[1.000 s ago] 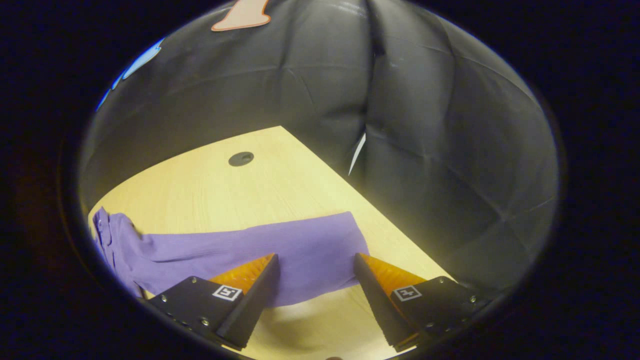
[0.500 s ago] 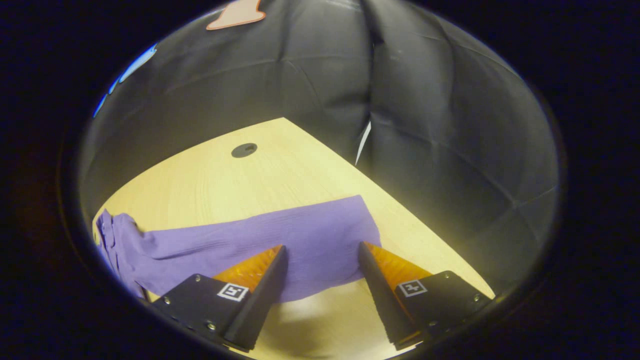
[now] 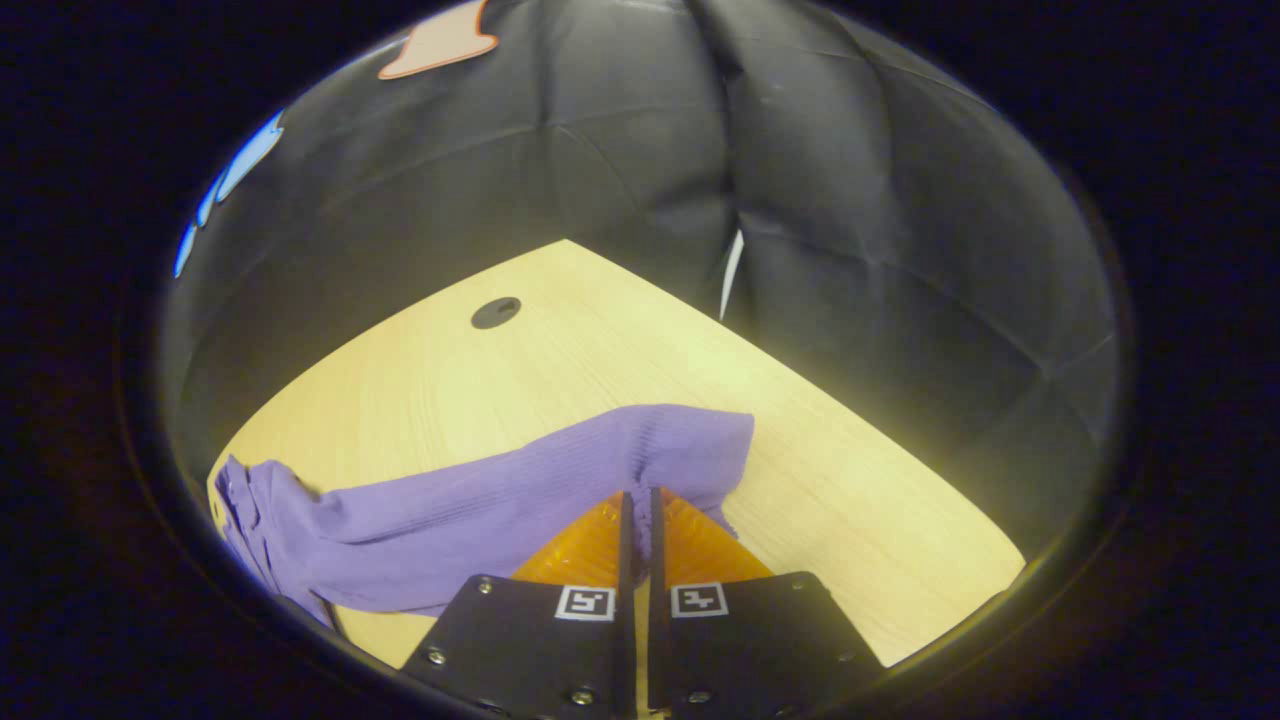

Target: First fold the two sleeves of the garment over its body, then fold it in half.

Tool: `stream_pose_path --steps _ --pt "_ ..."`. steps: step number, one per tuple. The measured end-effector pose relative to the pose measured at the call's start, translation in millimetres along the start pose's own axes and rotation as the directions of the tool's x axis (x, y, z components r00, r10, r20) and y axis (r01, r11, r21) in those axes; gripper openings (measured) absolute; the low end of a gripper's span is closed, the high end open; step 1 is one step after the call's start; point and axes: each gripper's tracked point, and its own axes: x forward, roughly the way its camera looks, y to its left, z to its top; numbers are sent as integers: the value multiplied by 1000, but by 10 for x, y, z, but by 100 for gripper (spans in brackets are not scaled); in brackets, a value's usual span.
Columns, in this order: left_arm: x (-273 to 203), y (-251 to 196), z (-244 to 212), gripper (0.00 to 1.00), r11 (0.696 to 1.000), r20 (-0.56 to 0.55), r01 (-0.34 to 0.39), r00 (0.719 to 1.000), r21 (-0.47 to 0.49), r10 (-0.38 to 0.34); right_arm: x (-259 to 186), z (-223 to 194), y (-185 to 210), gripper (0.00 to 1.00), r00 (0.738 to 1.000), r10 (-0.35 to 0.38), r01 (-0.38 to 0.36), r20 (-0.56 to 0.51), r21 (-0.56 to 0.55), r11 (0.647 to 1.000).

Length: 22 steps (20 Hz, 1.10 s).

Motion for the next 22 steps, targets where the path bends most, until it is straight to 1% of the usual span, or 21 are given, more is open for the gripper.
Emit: stream_pose_path --steps 2,3,6,8,10,11,12,17,18,20,22 --pt "-16 51 4 100 1000 1 -7 1000 -4 7 34 47 -4 6 1000 -25 25 0 22 999" --pt "-23 85 3 100 1000 1 -11 1000 -4 11 2 51 13 2 1000 -27 27 -2 23 999" --pt "-58 199 -15 100 1000 1 -24 1000 -15 24 -55 47 145 2 999 19 -18 -26 52 998" --pt "-73 259 -34 100 999 0 -28 1000 -25 28 -102 106 251 1 998 58 -57 -15 68 996" --pt "-94 296 -52 93 999 0 -26 1000 -35 26 -182 144 399 1 995 97 -97 4 77 992" --pt "-114 312 -57 100 999 1 -23 1000 -39 23 -242 172 514 1 993 116 -116 11 78 990" --pt "-133 335 -58 97 999 3 -21 1000 -40 21 -328 184 652 1 991 133 -134 20 75 988" --pt "-270 570 -90 97 999 18 -29 999 -38 30 -637 203 1277 2 972 233 -234 38 56 971" --pt "-313 651 -109 93 999 18 -34 999 -41 35 -710 184 1407 2 967 253 -255 40 41 966" --pt "-381 840 -164 100 998 15 -48 999 -46 49 -828 118 1727 2 953 299 -299 41 7 954" --pt "-462 1066 -226 100 996 11 -68 998 -51 69 -991 27 2051 2 937 349 -349 33 -19 937"
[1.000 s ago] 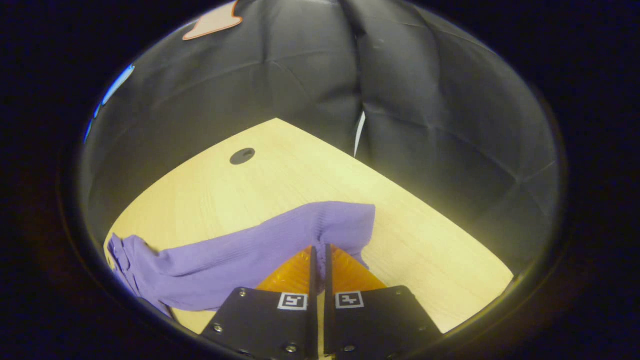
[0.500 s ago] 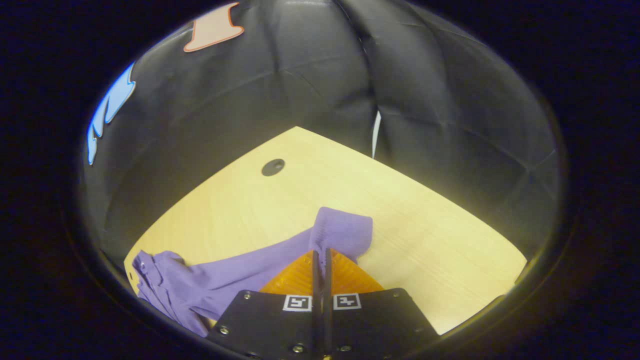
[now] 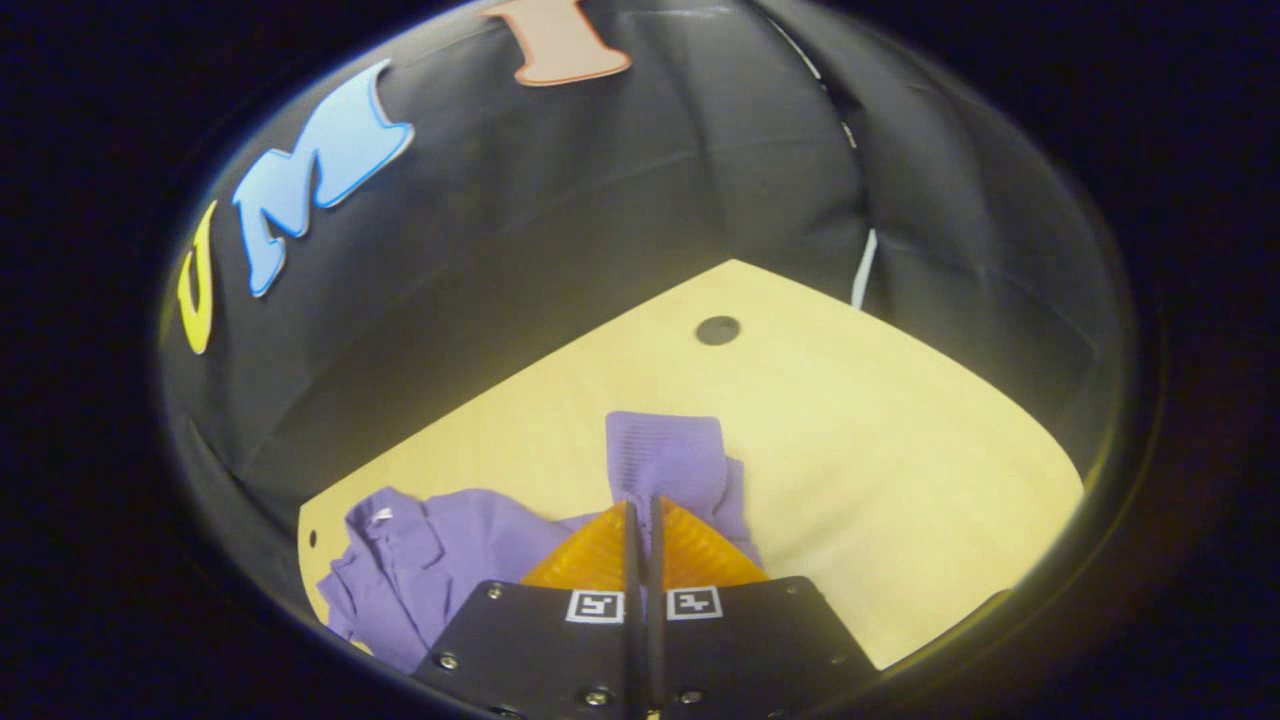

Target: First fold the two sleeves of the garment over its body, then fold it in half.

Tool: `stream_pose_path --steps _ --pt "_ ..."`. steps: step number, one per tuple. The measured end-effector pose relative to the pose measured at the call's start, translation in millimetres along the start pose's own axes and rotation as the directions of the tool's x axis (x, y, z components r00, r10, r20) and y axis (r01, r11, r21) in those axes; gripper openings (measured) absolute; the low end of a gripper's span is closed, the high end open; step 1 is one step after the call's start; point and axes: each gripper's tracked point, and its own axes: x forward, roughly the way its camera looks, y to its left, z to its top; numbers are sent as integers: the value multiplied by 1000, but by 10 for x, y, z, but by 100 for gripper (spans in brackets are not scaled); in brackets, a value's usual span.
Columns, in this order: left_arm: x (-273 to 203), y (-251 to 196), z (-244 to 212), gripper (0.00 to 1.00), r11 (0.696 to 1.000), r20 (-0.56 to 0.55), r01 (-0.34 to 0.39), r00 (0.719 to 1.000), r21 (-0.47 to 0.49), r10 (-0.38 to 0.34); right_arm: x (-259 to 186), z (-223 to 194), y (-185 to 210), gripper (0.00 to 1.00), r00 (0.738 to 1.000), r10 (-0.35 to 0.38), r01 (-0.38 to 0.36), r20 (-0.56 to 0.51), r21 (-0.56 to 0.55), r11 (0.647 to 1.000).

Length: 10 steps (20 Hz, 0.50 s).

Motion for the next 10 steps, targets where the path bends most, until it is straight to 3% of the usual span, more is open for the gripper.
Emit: stream_pose_path --steps 1,10 --pt "-33 114 -23 97 1000 -3 -10 1000 -4 10 -21 -27 189 2 1000 23 -23 -3 -12 1000" --pt "-292 999 -235 100 997 -14 -75 997 -32 74 -211 -596 1742 1 976 208 -213 -66 -98 972"
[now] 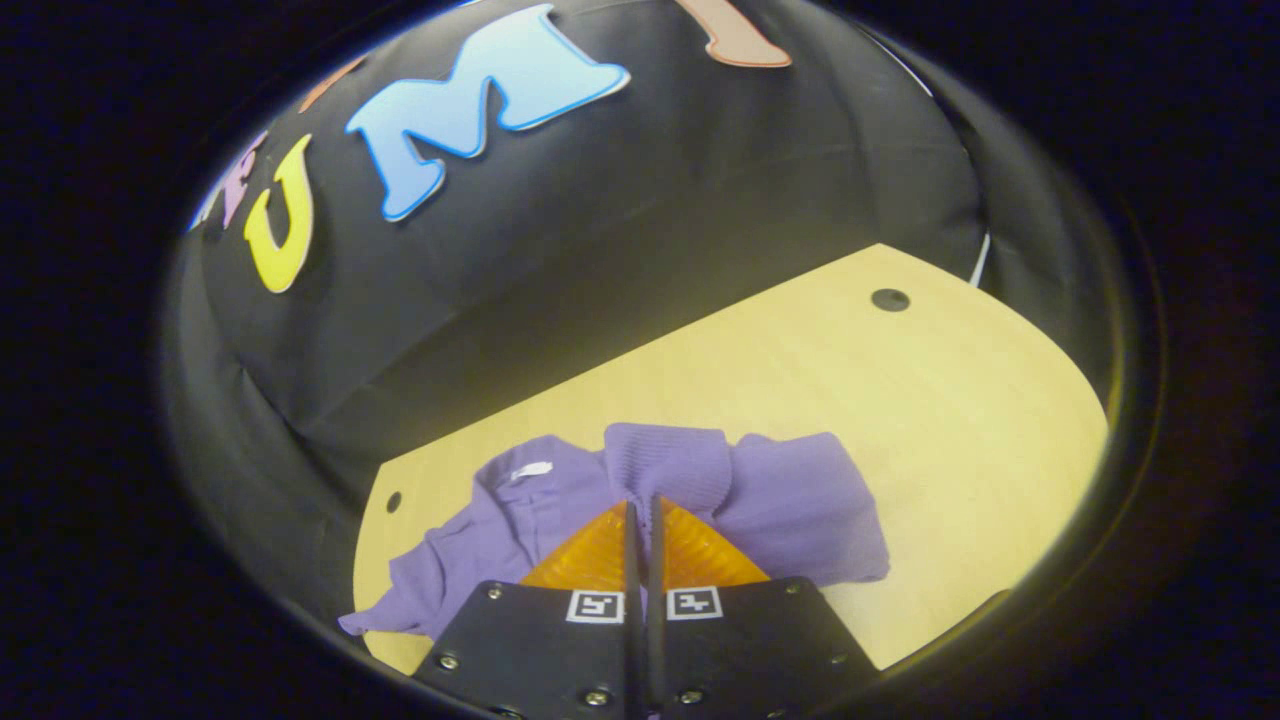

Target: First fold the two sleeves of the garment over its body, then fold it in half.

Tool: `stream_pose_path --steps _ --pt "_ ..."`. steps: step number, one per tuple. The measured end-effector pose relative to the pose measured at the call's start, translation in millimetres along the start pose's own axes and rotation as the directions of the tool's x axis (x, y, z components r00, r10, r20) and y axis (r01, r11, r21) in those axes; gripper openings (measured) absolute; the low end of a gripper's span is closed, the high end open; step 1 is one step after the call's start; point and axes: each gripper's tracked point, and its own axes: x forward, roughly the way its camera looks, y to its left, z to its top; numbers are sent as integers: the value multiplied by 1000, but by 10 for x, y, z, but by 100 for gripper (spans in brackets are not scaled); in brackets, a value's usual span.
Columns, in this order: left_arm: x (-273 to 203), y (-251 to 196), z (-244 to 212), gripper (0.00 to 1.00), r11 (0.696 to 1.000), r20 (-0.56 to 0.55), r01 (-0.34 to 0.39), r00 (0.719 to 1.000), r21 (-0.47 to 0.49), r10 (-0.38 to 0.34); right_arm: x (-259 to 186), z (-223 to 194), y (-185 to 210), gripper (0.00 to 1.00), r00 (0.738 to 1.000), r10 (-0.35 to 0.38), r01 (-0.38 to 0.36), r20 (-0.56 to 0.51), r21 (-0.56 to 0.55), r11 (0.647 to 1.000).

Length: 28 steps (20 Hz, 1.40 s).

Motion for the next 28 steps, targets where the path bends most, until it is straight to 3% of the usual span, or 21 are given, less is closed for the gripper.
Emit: stream_pose_path --steps 8,12,15,23,24,25,26,27,28 --pt "-38 725 -199 94 998 -19 -58 998 -27 57 128 -459 1085 1 990 118 -125 -80 -98 987" --pt "-55 1112 -350 100 994 -42 -99 994 -36 97 230 -752 1538 1 978 158 -177 -138 -138 974" --pt "-87 1374 -488 98 991 -61 -129 990 -44 126 291 -972 1839 1 966 184 -214 -183 -159 964" --pt "-176 1913 -790 100 976 -95 -209 975 -68 203 403 -1368 2231 2 952 170 -237 -253 -262 936" --pt "-168 1944 -851 100 974 -101 -212 974 -74 205 411 -1401 2272 3 949 177 -245 -260 -260 934" --pt "-153 1969 -909 100 974 -108 -212 973 -84 202 433 -1470 2279 11 943 186 -259 -275 -255 932" --pt "-139 1995 -988 100 973 -117 -211 973 -93 200 370 -1459 2265 5 941 189 -263 -281 -254 931" --pt "-134 2036 -1063 100 972 -126 -216 971 -97 203 322 -1453 2297 36 938 200 -275 -284 -255 927" --pt "-122 2089 -1145 98 969 -134 -227 968 -96 213 293 -1454 2319 35 938 202 -277 -283 -260 925"
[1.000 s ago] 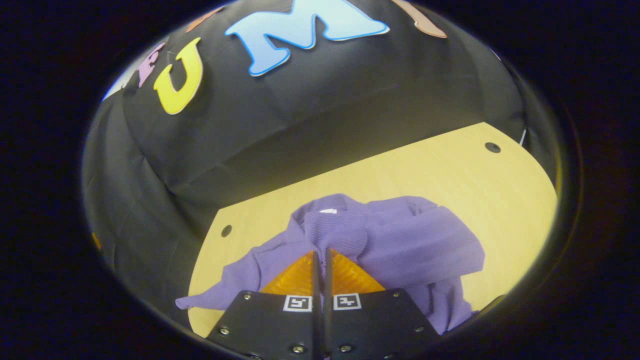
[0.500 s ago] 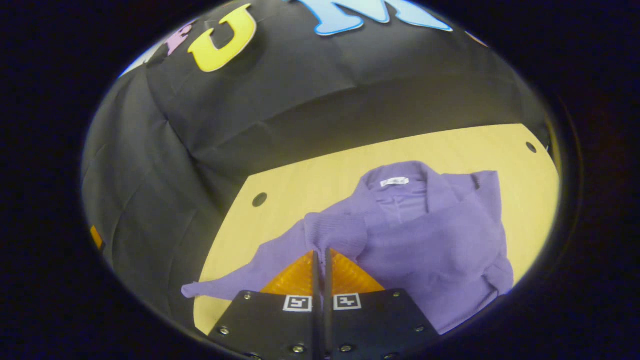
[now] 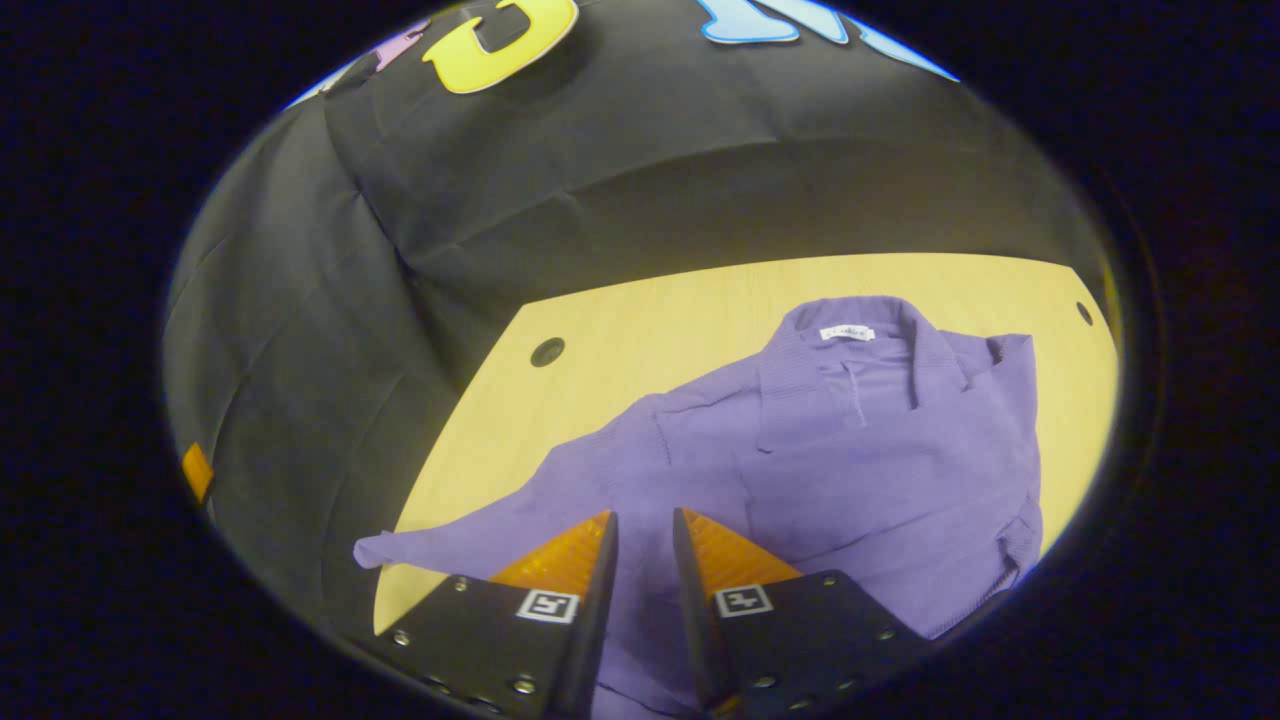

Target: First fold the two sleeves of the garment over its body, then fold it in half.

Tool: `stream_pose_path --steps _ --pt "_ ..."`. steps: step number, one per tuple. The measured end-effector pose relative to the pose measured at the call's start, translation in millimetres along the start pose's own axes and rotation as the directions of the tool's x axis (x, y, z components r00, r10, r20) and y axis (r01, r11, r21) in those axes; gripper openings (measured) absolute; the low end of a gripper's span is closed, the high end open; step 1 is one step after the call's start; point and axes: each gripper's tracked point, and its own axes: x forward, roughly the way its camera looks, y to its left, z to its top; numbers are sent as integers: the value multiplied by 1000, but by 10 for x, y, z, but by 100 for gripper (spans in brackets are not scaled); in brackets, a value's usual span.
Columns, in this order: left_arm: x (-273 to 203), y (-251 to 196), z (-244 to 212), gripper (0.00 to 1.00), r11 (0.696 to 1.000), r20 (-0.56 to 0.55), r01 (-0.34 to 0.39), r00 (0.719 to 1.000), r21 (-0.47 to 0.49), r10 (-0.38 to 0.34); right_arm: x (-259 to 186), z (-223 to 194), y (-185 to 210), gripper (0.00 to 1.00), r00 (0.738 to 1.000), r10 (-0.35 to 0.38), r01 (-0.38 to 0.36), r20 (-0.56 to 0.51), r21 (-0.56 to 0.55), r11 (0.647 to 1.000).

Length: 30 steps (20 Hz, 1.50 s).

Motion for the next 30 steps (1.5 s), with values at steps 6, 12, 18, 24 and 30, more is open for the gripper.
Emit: stream_pose_path --steps 6,12,18,24,30 --pt "140 171 -574 100 998 -67 -37 997 43 39 -199 37 34 69 1000 11 -11 16 -26 1000" --pt "499 469 -1295 96 997 -179 -79 980 20 81 -495 80 -152 69 999 -19 21 33 -38 999" --pt "975 788 -1830 100 993 -274 -119 955 5 115 -761 -9 -551 69 994 -104 104 27 -25 994" --pt "1313 846 -2358 100 992 -359 -121 928 -26 103 -942 -145 -863 69 984 -180 180 10 5 984" --pt "1463 790 -2656 100 992 -413 -120 906 -37 94 -1038 -175 -931 69 979 -205 205 2 31 978"
